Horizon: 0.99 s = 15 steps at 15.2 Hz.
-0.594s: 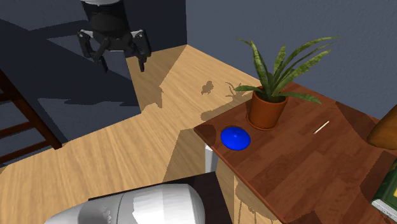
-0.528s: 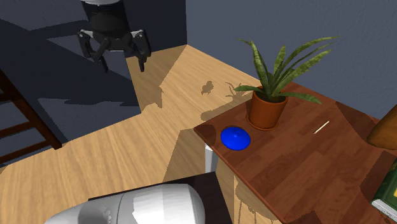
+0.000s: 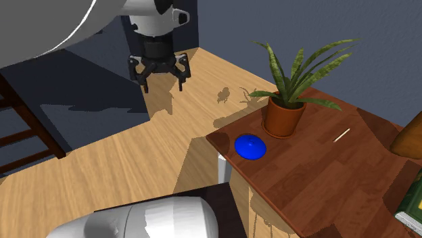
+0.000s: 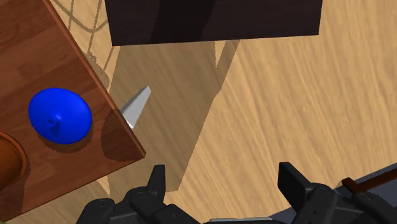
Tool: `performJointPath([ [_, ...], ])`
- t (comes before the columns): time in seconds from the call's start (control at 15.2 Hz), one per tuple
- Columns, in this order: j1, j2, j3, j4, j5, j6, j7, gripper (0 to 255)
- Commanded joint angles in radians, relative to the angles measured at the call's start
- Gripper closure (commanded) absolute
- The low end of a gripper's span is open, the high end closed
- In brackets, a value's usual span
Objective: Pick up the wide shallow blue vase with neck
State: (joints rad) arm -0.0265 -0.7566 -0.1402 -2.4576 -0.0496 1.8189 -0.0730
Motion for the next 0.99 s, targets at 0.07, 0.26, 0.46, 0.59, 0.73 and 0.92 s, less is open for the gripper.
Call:
performJointPath([
  [0.07, -0.015, 0.031, -0.063, -0.040, -0.032, 0.064, -0.077, 0],
  [0.26, -0.028, 0.084, -0.126, -0.061, -0.059, 0.133, -0.151, 0],
  [0.46, -0.036, 0.151, -0.191, -0.070, -0.080, 0.203, -0.228, 0],
  [0.59, -0.038, 0.204, -0.235, -0.069, -0.088, 0.251, -0.280, 0],
  [0.73, -0.037, 0.263, -0.280, -0.062, -0.090, 0.298, -0.335, 0],
  [0.92, -0.029, 0.362, -0.348, -0.041, -0.078, 0.368, -0.424, 0],
])
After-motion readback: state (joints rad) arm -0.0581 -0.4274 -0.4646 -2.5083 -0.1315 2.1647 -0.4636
